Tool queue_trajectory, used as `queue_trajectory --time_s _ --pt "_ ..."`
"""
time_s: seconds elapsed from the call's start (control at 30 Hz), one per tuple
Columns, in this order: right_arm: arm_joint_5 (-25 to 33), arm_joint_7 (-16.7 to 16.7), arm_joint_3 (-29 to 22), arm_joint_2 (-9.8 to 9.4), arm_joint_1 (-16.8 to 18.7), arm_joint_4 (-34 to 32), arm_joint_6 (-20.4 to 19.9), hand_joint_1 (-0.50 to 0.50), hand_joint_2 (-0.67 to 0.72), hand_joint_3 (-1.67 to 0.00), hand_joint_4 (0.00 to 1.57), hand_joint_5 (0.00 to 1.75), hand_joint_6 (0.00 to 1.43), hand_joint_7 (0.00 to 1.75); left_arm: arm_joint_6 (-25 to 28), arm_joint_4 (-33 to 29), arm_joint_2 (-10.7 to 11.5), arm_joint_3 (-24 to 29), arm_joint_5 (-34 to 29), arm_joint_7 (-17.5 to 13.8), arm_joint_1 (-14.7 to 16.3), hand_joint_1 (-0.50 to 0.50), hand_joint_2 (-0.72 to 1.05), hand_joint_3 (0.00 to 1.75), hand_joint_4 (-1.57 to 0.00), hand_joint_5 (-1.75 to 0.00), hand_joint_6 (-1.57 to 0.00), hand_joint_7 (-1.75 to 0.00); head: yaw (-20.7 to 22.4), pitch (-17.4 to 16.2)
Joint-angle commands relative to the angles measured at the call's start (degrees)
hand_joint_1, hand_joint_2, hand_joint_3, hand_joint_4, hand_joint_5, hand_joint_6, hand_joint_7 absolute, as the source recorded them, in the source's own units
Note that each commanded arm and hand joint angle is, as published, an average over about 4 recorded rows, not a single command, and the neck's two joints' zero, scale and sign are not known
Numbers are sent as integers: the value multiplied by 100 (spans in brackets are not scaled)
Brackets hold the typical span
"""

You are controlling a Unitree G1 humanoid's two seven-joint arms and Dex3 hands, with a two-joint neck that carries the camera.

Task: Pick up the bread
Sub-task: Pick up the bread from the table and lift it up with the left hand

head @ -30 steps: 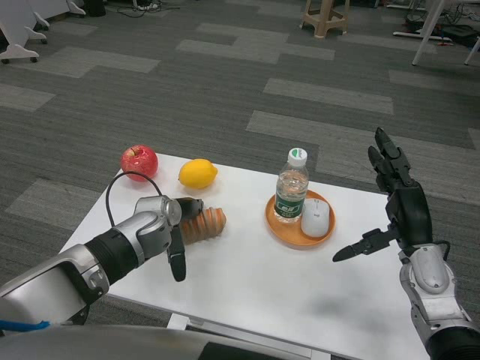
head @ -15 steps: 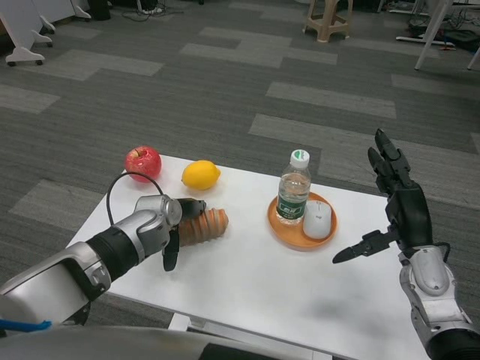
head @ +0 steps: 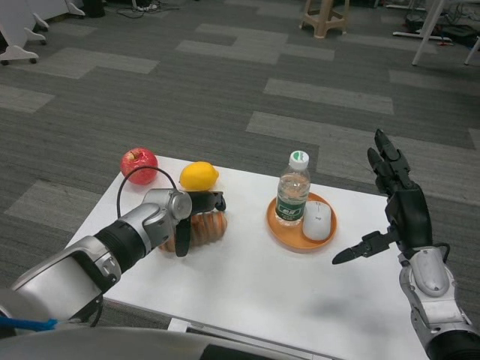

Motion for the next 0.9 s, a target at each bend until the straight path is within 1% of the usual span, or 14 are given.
queue_trajectory --time_s 0.03,0.07,0.17,0.23,0.3,0.43,0.5,0.57,0.6,0.7,0.77,0.8,0.87,0.9 --pt "53 5 -46 12 40 -44 -11 -8 17 0 0 0 0 0 -134 232 -59 86 -68 -32 325 48 52 9 -20 -175 0 -84 1 -6" --pt "53 5 -48 14 40 -50 -11 -8 15 0 0 0 0 0 -178 229 -63 130 -70 -17 340 48 52 9 -21 -175 0 -84 2 -8" --pt "53 5 -50 20 45 -70 -11 -8 17 0 0 0 0 0 -279 221 -72 247 -90 16 393 48 52 9 -22 -175 0 -84 4 -10" --pt "53 5 -50 20 54 -88 -11 -10 17 0 0 0 0 0 -314 216 -76 300 -112 21 430 48 52 9 -22 -175 0 -84 4 -5" --pt "53 5 -50 20 67 -103 -11 -10 15 0 0 0 0 0 -314 214 -76 308 -125 18 452 48 52 9 -22 -175 0 -84 4 -1" --pt "53 5 -57 23 93 -130 -11 -8 19 0 0 0 0 0 -314 212 -67 322 -153 10 492 48 52 7 -22 -175 0 -84 11 5" --pt "53 5 -59 27 100 -141 -11 -8 15 0 0 0 0 0 -314 203 -56 339 -197 -1 516 49 52 7 -22 -175 0 -84 29 14" --pt "53 5 -55 29 102 -147 -11 -8 19 0 0 0 0 0 -305 192 -28 359 -265 -30 531 50 52 9 -24 -175 0 -84 45 18" --pt "53 5 -53 27 102 -149 -11 -8 20 0 0 0 0 0 -299 185 -10 366 -296 -47 536 50 49 9 -29 -175 0 -84 46 19" --pt "53 5 -53 25 100 -149 -11 -8 19 0 0 0 0 0 -259 183 29 366 -336 -72 536 50 43 7 -42 -175 0 -84 55 21" --pt "53 5 -55 29 100 -149 -11 -8 17 0 0 0 0 0 -189 188 51 357 -380 -76 536 50 38 2 -44 -175 0 -84 60 17" --pt "53 5 -55 29 102 -149 -11 -8 17 0 0 0 0 0 -147 188 56 350 -410 -76 536 50 36 2 -45 -175 0 -93 63 13" --pt "53 5 -55 29 102 -149 -11 -8 19 0 0 0 0 0 -15 188 56 328 -446 -76 527 50 34 7 -45 -175 0 -120 61 4" --pt "53 5 -57 29 102 -149 -11 -8 19 0 0 0 0 0 24 188 58 322 -454 -76 522 50 34 9 -44 -175 0 -140 64 0"
